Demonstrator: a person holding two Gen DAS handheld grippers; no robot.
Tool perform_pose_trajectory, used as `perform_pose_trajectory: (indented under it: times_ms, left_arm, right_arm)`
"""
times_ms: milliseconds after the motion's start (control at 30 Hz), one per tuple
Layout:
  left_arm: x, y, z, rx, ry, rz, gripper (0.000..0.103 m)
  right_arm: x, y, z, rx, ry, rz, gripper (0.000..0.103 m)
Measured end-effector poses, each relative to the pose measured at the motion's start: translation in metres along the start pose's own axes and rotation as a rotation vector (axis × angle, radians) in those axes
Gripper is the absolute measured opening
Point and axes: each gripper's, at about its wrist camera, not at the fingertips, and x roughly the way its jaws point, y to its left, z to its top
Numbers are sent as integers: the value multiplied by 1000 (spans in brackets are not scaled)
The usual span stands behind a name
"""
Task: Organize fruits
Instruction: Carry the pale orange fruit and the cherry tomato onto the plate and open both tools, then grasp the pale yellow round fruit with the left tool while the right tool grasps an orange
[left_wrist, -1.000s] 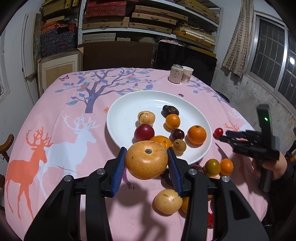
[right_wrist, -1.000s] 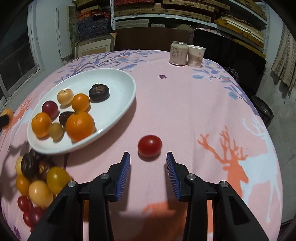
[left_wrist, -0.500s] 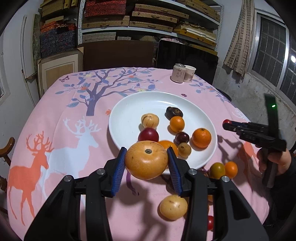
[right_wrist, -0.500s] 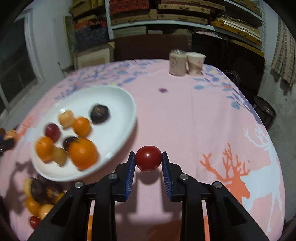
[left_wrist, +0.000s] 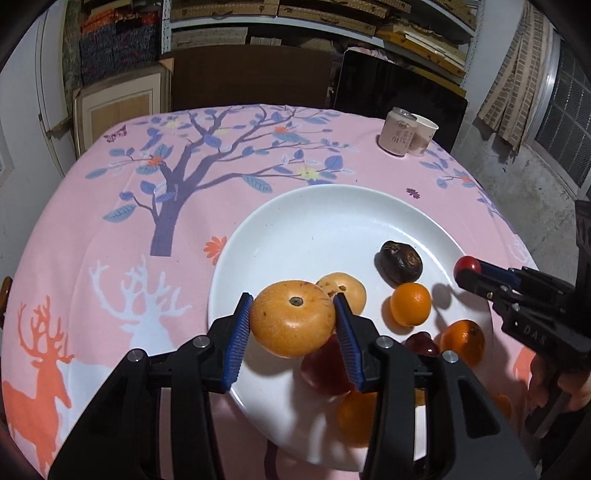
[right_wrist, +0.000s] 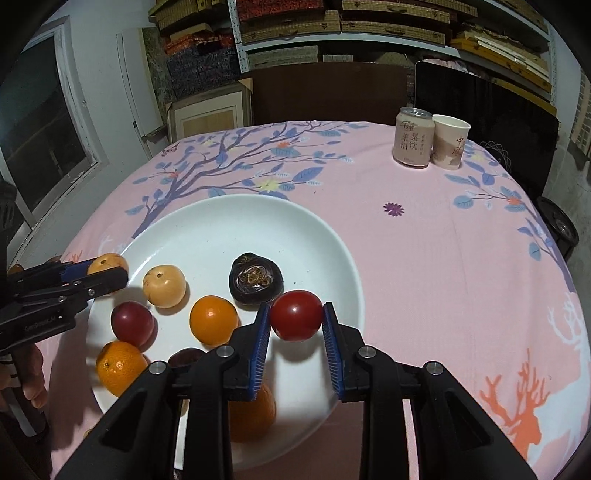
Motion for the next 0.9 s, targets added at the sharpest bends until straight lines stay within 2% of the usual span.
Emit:
perform_pose_trajectory:
  times_ms: [67, 100, 133, 200, 400, 467, 500, 633, 700, 800, 833, 900]
  left_arm:
    - [3, 3, -1, -18, 8, -15, 47]
    - [1, 3, -3, -29, 0, -21, 56]
    - [-3, 4, -5, -35, -15, -16, 61]
    - [-15, 3, -7, -36, -52, -20, 71]
    - [-57, -5, -29, -21, -102, -52, 72]
    - [-73, -11, -48, 22, -114, -53, 74]
    - [-80, -13, -58, 41, -116, -54, 78]
    - [-102, -25, -109, 131, -99, -71, 79]
    - [-105, -30, -130, 176, -78, -52, 79]
    - [-99, -38, -158, 212, -23, 18, 78]
    - [-96, -40, -164, 217, -8, 30, 78]
    - [-92, -45, -171, 235, 1, 38, 73]
  right_arm:
    - [-4, 2, -1, -11, -8, 17, 30]
    - [-8, 4, -3, -16, -19, 13, 32]
    - [-13, 4, -3, -17, -33, 11, 36]
    - [-24, 5, -5, -15, -56, 22, 38]
    - [-65, 2, -28, 22, -102, 57, 40]
    - [-80, -4, -46, 50, -119, 81, 47]
    - [-86, -9, -56, 73, -126, 95, 48]
    - [-99, -30, -97, 186, -128, 133, 51]
    - [-98, -37, -112, 218, -127, 136, 51]
    - [-89, -41, -129, 242, -110, 145, 51]
    - [-85, -44, -131, 261, -89, 165, 50]
    - [-85, -53, -135, 316, -108, 218, 51]
